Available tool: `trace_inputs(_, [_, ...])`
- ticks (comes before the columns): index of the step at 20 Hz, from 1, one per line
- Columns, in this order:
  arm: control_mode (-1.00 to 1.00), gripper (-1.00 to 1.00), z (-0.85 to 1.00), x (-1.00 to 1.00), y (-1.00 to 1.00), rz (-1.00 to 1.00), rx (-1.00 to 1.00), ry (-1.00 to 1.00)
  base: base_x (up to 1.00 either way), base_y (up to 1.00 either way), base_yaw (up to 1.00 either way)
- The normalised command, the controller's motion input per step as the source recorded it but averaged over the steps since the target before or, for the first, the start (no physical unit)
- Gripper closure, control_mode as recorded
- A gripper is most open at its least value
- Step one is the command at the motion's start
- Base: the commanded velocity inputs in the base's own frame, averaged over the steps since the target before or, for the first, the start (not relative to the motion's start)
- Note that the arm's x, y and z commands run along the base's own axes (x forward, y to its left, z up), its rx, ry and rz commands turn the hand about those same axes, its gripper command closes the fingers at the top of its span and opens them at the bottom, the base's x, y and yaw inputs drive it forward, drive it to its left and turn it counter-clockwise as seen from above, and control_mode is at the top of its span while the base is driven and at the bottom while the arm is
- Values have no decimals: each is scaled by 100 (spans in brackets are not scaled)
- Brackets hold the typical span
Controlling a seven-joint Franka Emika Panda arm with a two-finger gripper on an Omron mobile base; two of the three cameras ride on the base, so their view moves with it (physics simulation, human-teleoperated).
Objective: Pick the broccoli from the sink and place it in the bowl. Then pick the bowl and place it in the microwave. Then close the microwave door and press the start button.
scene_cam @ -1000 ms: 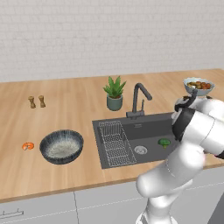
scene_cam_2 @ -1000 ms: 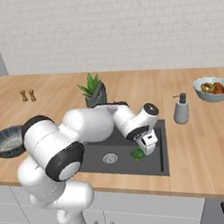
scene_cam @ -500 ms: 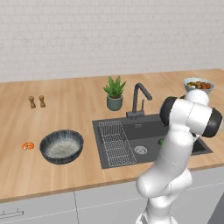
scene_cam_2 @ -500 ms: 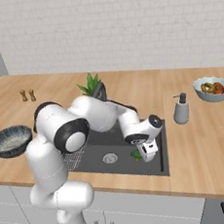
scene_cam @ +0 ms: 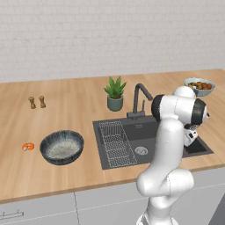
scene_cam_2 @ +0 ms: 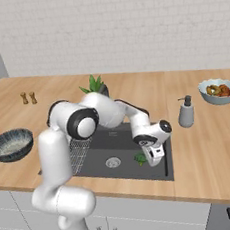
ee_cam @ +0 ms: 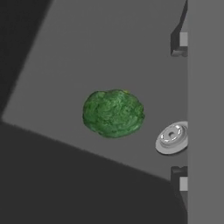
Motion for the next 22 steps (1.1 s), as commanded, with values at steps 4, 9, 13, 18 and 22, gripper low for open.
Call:
trace_inputs(4, [-100,-100,-48,39,-1,-1,0,0,0,0,0])
trace_inputs(9, [-100,-100,-48,39,0,-3,0,1,0,0,0])
trace_inputs(13, [-100,-100,-36,20,0,-1,0,0,0,0,0])
trace_inputs(18, [-100,-100,-25,3,3,0,0,0,0,0,0])
trace_inputs(22, [-100,-100,-21,7,16,0,0,0,0,0,0])
